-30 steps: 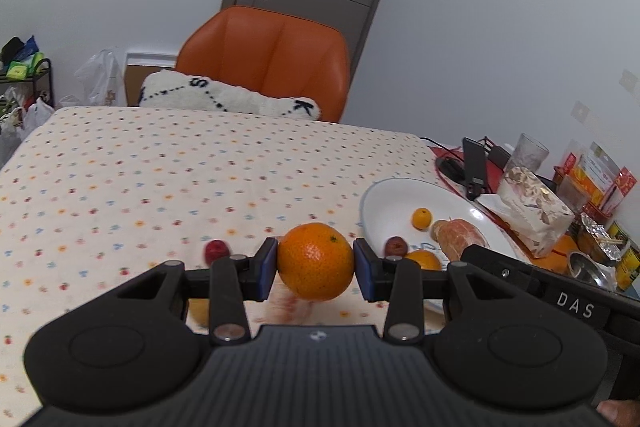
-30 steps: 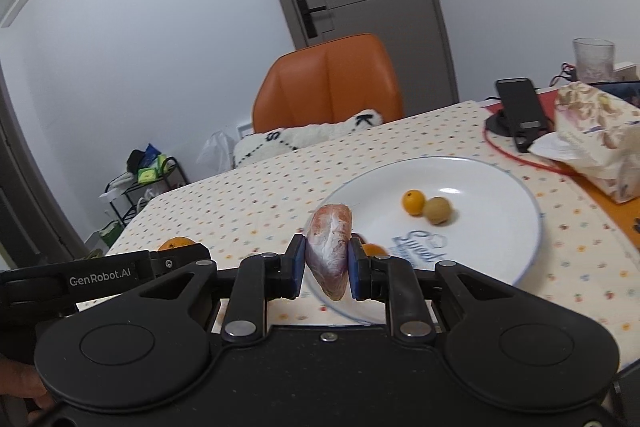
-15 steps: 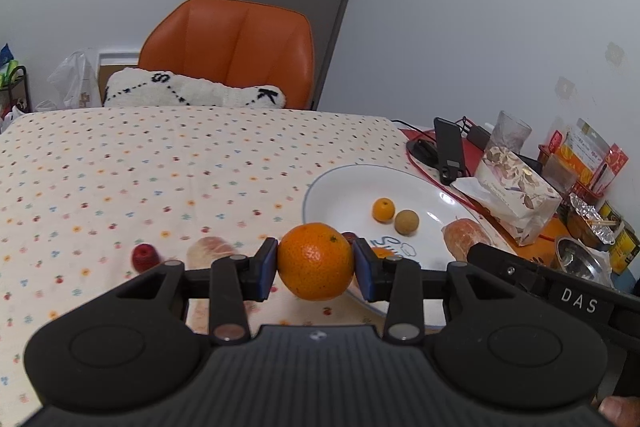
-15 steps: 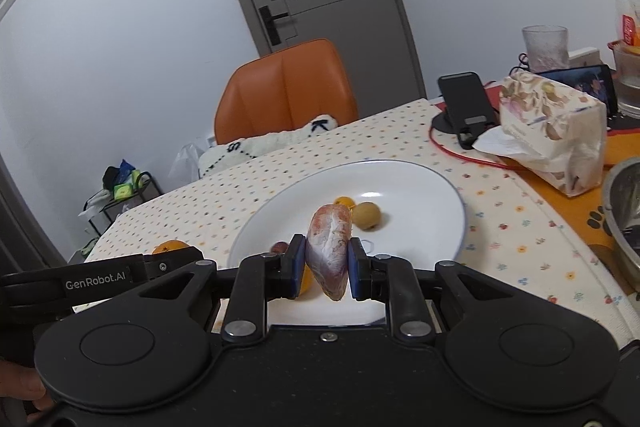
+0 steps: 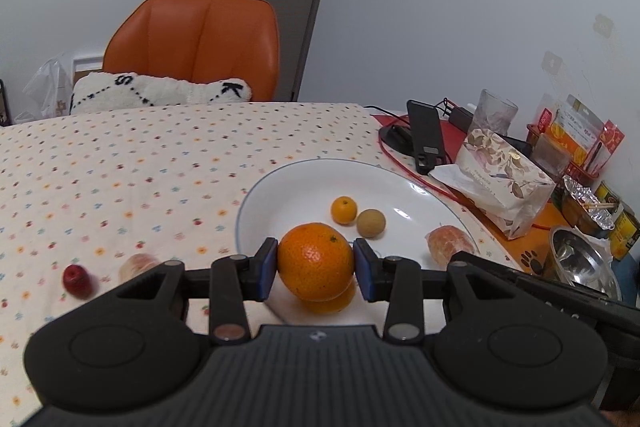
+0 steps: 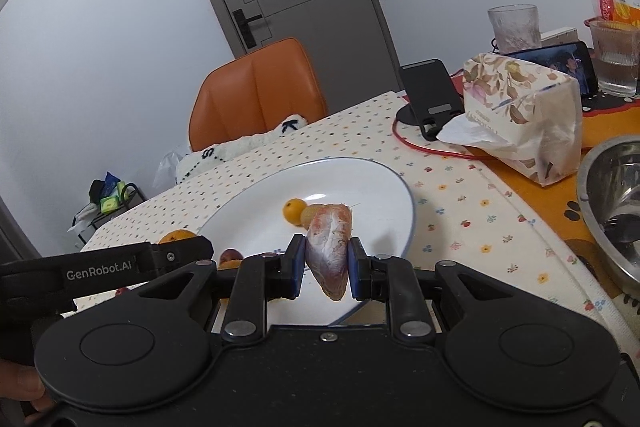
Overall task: Organize fruits
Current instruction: 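Carry the orange and pomelo segment over the white plate and open both tools, then grasp the small yellow tangerine with the right tool while the left tool grasps the brown pear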
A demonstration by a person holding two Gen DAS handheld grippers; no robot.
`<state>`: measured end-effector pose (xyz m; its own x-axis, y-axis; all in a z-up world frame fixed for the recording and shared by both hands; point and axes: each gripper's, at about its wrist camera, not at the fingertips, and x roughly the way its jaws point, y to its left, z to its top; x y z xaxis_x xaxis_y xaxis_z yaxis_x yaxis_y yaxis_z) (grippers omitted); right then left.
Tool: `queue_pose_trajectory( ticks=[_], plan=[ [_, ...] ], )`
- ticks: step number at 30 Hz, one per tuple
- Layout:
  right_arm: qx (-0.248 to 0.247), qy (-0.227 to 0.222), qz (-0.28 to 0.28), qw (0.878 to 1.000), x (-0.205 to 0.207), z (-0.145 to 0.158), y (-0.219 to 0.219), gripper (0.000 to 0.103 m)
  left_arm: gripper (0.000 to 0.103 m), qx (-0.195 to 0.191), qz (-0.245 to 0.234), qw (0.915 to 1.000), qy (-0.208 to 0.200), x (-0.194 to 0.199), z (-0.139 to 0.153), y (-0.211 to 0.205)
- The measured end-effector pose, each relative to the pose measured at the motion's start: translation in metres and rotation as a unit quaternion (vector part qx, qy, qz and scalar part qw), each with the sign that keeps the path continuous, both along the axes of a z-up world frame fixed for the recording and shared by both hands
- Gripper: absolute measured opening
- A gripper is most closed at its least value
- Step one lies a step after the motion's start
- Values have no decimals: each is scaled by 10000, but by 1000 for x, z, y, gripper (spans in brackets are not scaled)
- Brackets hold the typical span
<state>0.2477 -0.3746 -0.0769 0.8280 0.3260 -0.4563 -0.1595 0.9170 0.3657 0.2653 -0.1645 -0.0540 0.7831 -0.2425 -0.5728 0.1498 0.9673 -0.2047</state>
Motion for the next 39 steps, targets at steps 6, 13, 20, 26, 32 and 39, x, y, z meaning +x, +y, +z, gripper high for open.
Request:
queue_pose_trajectory(
  ticks=[6,13,20,26,32,39],
  plan=[
    [14,-10,-21,10000,1,-3,-5,26,39,38,4,10000,-12,9,-1,-9],
    [10,25,-41,10000,-3,-3,-7,31,43,161,107,9995,-240,7,5,-8],
    [20,-3,-25,10000,-13,2,-1,35,49,134,222,9995,-183,-5,9,8],
    [0,-11,11,10000,-23,5,7,37,56,148,361,9991,-185,-21,12,25],
    [-54,-37,69,10000,-38,8,17,45,66,140,451,9987,-188,-39,16,40],
    [-130,-115,179,9997,-51,15,31,54,73,118,628,9977,-225,-58,19,60]
  ],
)
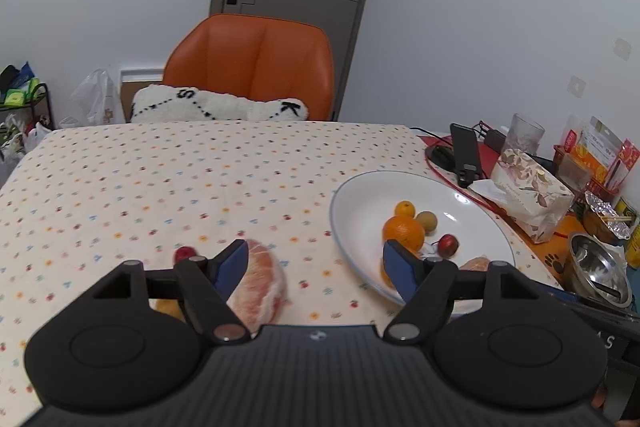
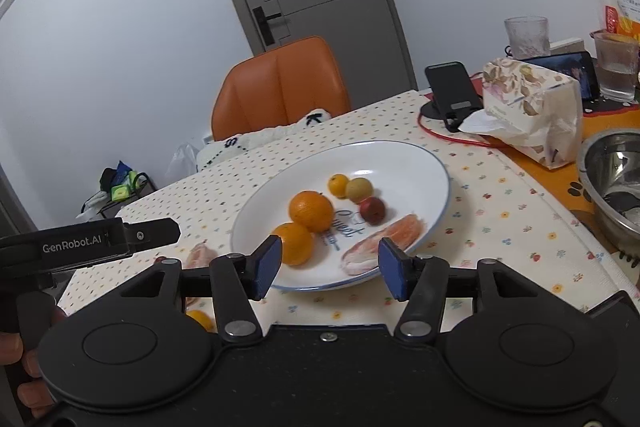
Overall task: Organize fruits
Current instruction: 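Grasp the small yellow tangerine with the right tool while the left tool grasps the brown pear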
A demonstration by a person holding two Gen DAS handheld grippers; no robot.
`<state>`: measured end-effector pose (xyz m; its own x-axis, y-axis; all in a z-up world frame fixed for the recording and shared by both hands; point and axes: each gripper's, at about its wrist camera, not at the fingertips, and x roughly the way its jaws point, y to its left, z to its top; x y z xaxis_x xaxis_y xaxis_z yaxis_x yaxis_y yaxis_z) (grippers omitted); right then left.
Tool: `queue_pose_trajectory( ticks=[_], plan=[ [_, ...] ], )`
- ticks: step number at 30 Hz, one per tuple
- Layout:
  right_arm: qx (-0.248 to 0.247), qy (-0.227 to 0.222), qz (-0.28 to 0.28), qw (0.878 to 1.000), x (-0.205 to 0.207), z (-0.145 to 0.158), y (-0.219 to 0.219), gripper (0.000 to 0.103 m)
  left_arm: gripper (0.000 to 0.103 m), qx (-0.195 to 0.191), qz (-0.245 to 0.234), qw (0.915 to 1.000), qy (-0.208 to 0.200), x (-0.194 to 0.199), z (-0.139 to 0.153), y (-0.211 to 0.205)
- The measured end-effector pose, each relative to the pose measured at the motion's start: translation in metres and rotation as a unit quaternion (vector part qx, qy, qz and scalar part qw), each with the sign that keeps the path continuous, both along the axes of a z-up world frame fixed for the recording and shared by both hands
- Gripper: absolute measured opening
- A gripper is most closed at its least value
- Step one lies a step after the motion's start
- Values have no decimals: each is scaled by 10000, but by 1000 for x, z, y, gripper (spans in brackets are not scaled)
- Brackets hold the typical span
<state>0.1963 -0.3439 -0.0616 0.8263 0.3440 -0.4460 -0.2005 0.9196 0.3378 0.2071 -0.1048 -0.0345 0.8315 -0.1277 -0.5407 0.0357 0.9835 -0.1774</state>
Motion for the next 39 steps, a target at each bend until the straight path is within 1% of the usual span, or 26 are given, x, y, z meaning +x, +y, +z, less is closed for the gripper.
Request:
queue_pose_trajectory(
  ticks=[5,8,10,11,13,15,20,26,35,39],
  plan=[
    [-40,-70,76,9999,-8,4,12,62,73,-1,99,9999,-13,-13,0,14],
    [-60,-101,161,9998,-12,5,20,71,74,16,174,9998,0,-19,0,24],
    [-68,-134,198,9997,-14,6,25,80,78,54,240,9997,25,-23,0,29],
    [-63,-146,224,9996,-15,7,27,81,80,79,272,9996,34,-25,0,32],
    [-57,-156,272,9995,-16,8,32,88,81,108,322,9994,14,-30,0,38],
    [-60,-187,289,9994,-18,8,35,91,82,125,370,9992,-3,-34,1,44],
    [-31,-196,407,9990,-23,6,45,93,82,121,576,9983,-17,-44,-1,64],
    [-89,-193,565,9982,-26,4,57,93,82,65,780,9969,-11,-51,-4,79],
    [-223,-144,815,9963,-29,-3,77,93,82,59,796,9968,55,-57,-16,92],
    [-234,-45,927,9954,-25,-8,86,88,82,46,737,9971,161,-57,-25,93]
  ],
)
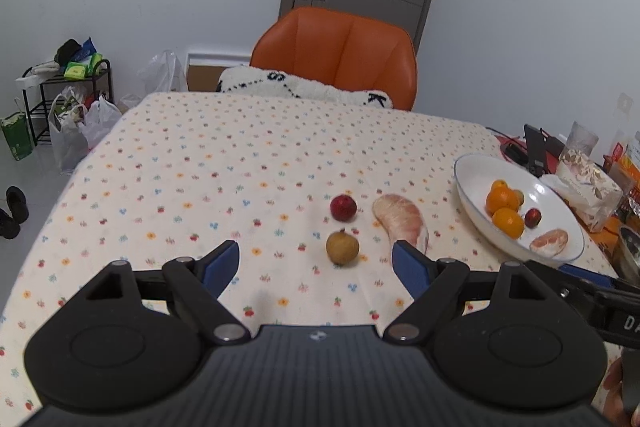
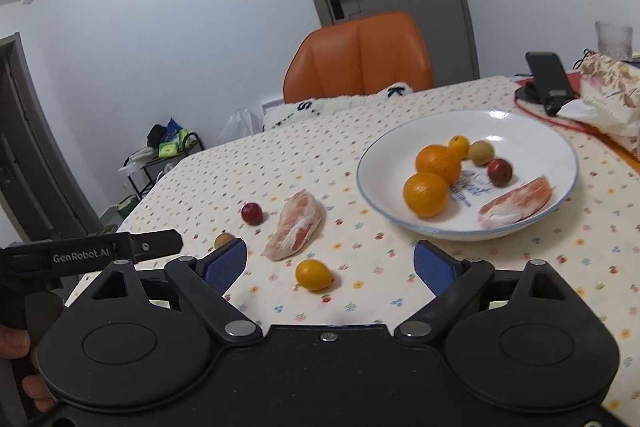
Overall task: Organize fruits
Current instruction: 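Grasp the small yellow tangerine with the right tool while the left tool grasps the brown pear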
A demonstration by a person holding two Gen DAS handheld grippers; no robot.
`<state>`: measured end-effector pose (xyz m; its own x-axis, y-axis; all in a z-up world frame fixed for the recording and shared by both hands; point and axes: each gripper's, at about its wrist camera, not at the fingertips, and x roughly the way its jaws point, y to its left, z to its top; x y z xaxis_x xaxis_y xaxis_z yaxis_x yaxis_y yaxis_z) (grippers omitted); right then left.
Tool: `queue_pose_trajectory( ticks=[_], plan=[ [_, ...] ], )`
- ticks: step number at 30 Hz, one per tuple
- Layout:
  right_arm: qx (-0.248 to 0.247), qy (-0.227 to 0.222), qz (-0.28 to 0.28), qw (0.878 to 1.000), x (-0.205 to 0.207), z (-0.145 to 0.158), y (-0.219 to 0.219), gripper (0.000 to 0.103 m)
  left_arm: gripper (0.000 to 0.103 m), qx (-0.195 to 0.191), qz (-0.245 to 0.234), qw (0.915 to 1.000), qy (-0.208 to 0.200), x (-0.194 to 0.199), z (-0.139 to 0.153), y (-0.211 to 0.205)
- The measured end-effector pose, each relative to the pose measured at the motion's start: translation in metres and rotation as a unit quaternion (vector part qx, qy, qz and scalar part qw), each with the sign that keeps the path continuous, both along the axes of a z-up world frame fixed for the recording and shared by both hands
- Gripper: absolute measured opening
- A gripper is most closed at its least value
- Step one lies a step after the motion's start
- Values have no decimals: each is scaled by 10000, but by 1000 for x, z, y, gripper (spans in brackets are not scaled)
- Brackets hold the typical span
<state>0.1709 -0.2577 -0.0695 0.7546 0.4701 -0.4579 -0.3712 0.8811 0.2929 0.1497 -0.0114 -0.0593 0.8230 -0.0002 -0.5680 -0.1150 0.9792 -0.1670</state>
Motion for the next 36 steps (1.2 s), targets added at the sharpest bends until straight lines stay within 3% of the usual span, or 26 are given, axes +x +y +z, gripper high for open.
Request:
queue_pose_trajectory(
  ticks=[24,27,30,36],
  plan=[
    [-296,394,283,9984,27,-29,33,66,79,-1,-144,9996,245,36,-24,-5],
    [-333,327,346,9983,30,-29,34,56,78,36,-204,9994,264,41,-26,-10],
    [-347,357,350,9981,34,-29,32,26,77,62,-256,9992,293,47,-28,-14],
    [-116,439,320,9985,42,-30,20,25,73,126,-347,9987,347,55,-33,-23]
  ],
)
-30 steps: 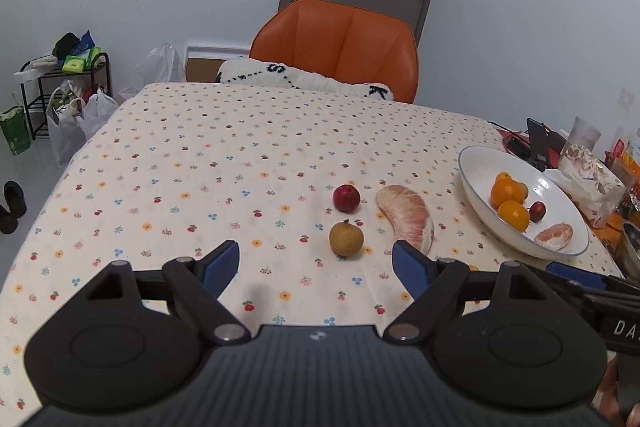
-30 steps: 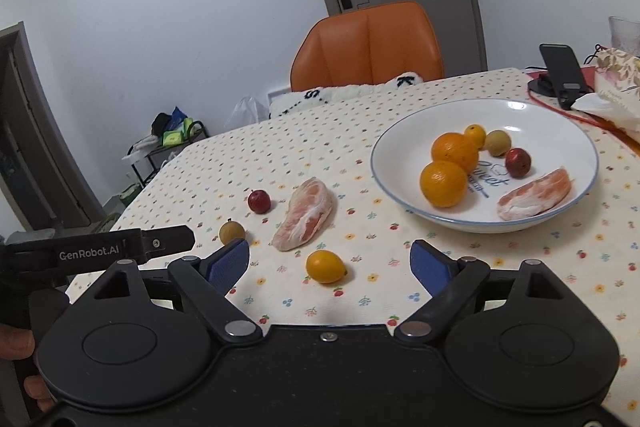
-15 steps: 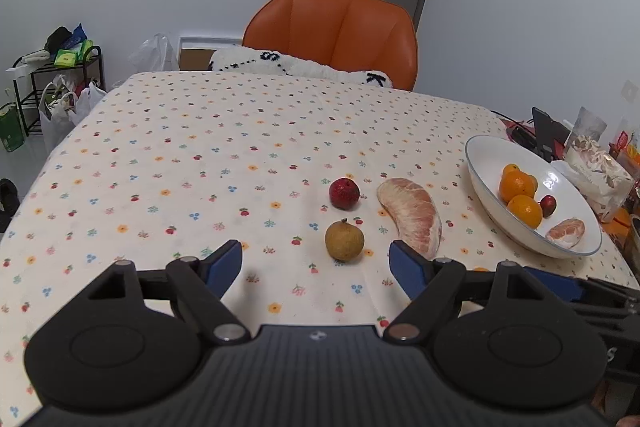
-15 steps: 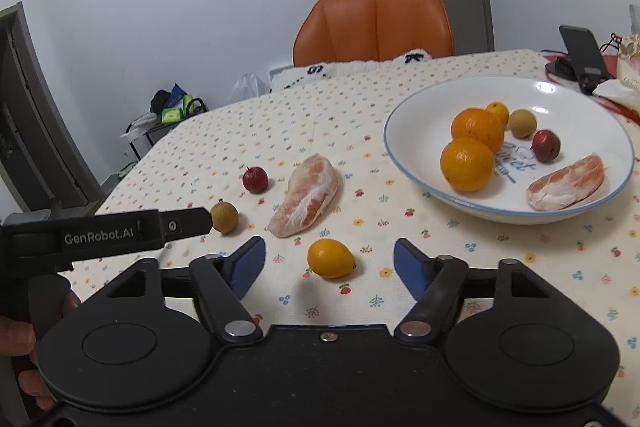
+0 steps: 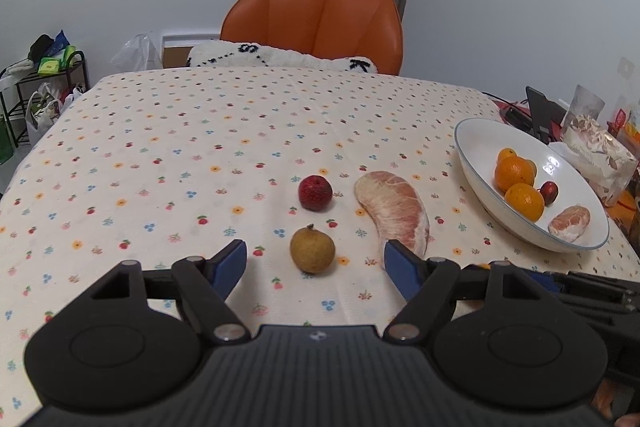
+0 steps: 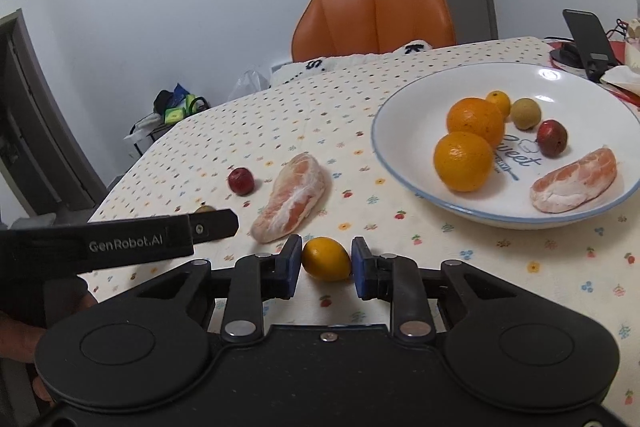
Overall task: Organize fruits
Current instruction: 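Grasp the small yellow tangerine with the right tool while the left tool grasps the brown pear, then carry the tangerine and pear over the white plate and open both tools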
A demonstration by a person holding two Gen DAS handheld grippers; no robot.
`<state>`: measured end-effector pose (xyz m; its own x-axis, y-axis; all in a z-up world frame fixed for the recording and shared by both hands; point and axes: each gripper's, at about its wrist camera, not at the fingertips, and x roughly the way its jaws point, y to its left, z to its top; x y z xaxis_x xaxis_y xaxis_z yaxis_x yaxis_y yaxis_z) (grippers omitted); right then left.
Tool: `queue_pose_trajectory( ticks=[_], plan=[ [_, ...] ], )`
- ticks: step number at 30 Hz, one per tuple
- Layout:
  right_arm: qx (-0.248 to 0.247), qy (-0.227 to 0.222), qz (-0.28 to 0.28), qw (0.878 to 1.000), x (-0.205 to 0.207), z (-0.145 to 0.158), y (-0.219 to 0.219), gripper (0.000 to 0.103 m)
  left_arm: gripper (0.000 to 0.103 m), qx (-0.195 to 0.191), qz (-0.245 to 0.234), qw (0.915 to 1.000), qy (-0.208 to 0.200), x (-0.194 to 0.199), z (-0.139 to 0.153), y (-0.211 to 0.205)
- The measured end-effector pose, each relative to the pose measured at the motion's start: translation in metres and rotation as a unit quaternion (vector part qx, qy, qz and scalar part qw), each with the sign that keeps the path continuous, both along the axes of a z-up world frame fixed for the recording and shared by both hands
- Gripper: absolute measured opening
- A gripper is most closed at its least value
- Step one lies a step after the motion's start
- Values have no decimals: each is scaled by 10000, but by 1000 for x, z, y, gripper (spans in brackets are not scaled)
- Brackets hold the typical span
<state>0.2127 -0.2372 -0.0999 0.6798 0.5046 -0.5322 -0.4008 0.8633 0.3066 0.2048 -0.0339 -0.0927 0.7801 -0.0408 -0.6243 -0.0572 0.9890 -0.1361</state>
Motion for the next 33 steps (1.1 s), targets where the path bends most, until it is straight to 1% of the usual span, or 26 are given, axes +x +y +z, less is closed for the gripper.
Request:
queue_pose_trajectory(
  ticks=[3,5,6,8,9,10,11,13,25,33],
  plan=[
    [-3,-14,-71,10000,2,1,-5,25,68,8,-6,10000,41,5,-3,-2],
    [34,-16,-130,9999,3,1,-9,25,60,39,8,10000,37,7,-5,-2],
    [35,-18,-153,9999,4,1,-11,25,58,81,24,10000,14,7,-6,-3],
    [34,-15,-193,9998,5,1,-13,25,43,100,14,9999,-5,7,-6,-4],
    [42,-12,-207,9998,5,1,-14,25,38,88,4,10000,-6,7,-6,-4],
    [46,-10,-220,9997,5,2,-15,25,30,61,-9,10000,-2,7,-5,-3],
    [46,-14,-225,9997,5,2,-15,25,24,24,-13,10000,2,7,-5,-3],
    [44,-20,-230,9997,4,2,-15,25,24,-73,-22,10000,9,5,-3,0],
    [34,-198,-271,9994,-11,15,-18,25,24,-86,-119,9996,-256,-14,17,-1],
    [35,-375,-305,9988,-25,29,-20,25,24,-107,-151,9988,-455,-30,32,-2]
  ],
)
